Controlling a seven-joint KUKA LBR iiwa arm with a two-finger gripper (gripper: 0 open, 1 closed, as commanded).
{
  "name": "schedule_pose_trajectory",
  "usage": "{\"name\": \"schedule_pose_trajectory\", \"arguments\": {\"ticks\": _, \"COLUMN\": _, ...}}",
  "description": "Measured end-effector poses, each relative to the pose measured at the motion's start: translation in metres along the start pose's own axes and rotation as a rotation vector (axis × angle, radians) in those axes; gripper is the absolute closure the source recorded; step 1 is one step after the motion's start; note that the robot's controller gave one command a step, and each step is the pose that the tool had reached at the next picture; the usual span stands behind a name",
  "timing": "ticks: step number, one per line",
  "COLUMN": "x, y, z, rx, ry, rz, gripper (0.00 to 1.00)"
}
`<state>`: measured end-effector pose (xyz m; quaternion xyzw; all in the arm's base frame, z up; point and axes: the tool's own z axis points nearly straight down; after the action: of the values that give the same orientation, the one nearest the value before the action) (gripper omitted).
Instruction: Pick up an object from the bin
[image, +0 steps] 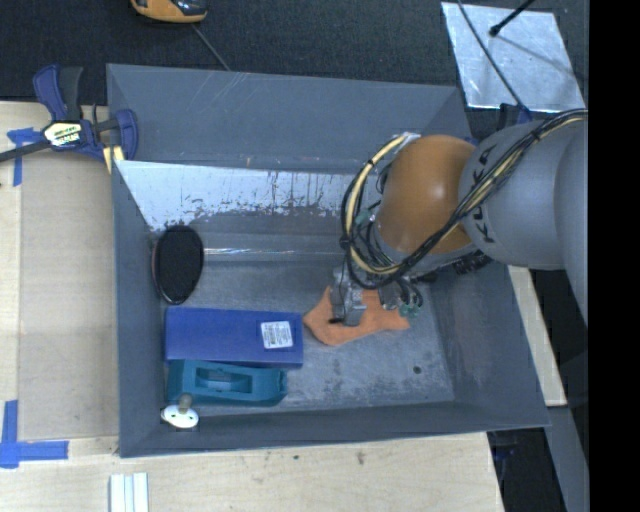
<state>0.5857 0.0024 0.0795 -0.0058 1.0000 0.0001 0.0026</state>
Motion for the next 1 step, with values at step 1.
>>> {"name": "schedule_pose_trajectory", "arguments": {"ticks": 1, "x": 0.0001, "y": 0.0, "z": 0.0, "rx": 0.0, "ry": 0.0, "rz": 0.0, "gripper": 0.0}}
